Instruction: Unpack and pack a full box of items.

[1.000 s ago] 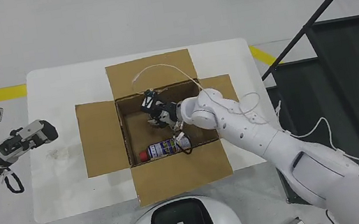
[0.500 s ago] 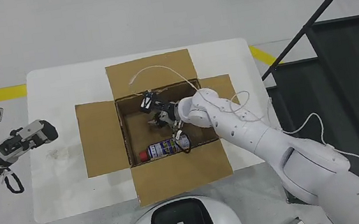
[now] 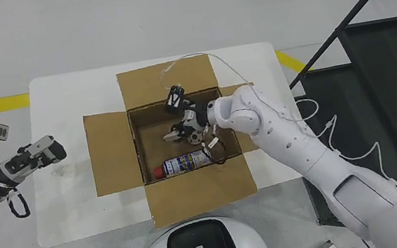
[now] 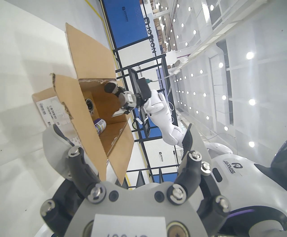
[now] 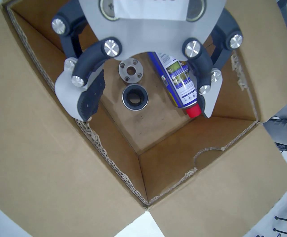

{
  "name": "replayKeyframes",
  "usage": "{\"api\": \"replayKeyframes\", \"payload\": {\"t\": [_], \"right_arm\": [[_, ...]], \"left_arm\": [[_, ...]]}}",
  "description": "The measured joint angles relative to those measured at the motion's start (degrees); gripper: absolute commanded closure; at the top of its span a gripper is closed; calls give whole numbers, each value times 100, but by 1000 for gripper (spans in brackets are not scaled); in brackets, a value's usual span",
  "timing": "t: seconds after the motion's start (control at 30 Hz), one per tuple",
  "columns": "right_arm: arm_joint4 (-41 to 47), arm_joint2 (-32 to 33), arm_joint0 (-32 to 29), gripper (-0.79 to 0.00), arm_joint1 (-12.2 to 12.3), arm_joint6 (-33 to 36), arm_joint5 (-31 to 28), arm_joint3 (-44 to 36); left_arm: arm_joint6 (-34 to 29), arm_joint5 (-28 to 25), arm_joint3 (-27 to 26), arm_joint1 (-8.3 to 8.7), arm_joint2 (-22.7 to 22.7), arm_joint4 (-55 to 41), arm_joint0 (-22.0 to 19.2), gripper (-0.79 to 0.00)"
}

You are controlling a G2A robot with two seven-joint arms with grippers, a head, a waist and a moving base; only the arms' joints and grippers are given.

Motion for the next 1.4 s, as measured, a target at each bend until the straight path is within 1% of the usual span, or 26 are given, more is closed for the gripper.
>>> {"api": "replayKeyframes", "payload": {"t": [0.07, 0.17, 0.23, 0.3, 0.4, 0.53, 0.67, 0.87, 1.0, 1.1, 1.17, 1.27, 1.4], "right_arm": [[413, 428, -424, -785, 137, 213, -52, -575], [1147, 997, -969, -785, 288, 456, -89, -1160], [1680, 1307, -1223, -785, 355, 597, -33, -1315], [2214, 1625, -1422, -785, 419, 786, 159, -1386], [2788, 1880, -1589, -785, 471, 1019, 461, -1453], [2880, 1894, -1601, -785, 474, 1053, 499, -1455], [2871, 1892, -1600, -785, 474, 1049, 495, -1455], [2872, 1892, -1600, -785, 474, 1049, 495, -1455], [2873, 1893, -1601, -785, 474, 1048, 497, -1455], [2956, 2040, -1688, -785, 494, 863, 641, -1434], [3210, 2289, -1783, -785, 531, 798, 737, -1359], [4008, 2764, -1950, -785, 598, 902, 808, -1100], [4604, 3432, -2132, -785, 709, 1097, 1046, -682]], "left_arm": [[-13, -129, 210, 2, 48, -64, 12, -785], [9, -309, 489, -3, 145, -176, 1, -785], [17, -436, 619, -13, 257, -184, -44, -785], [-8, -561, 779, -35, 452, -246, -141, -785], [-20, -711, 1054, -74, 775, -274, -356, -785], [94, -777, 1450, -135, 1165, -330, -692, -785], [113, -780, 1823, -213, 1529, -600, -1039, -785], [68, -724, 2197, -332, 2017, -906, -1476, -785], [14, -743, 2145, -377, 2123, -1244, -1624, -785], [-73, -697, 1920, -394, 2197, -1368, -1663, -785], [-120, -638, 1731, -409, 2288, -1385, -1695, -785], [-140, -552, 1521, -445, 2477, -1362, -1780, -785], [-146, -496, 1455, -509, 2768, -1351, -1964, -785]]}}
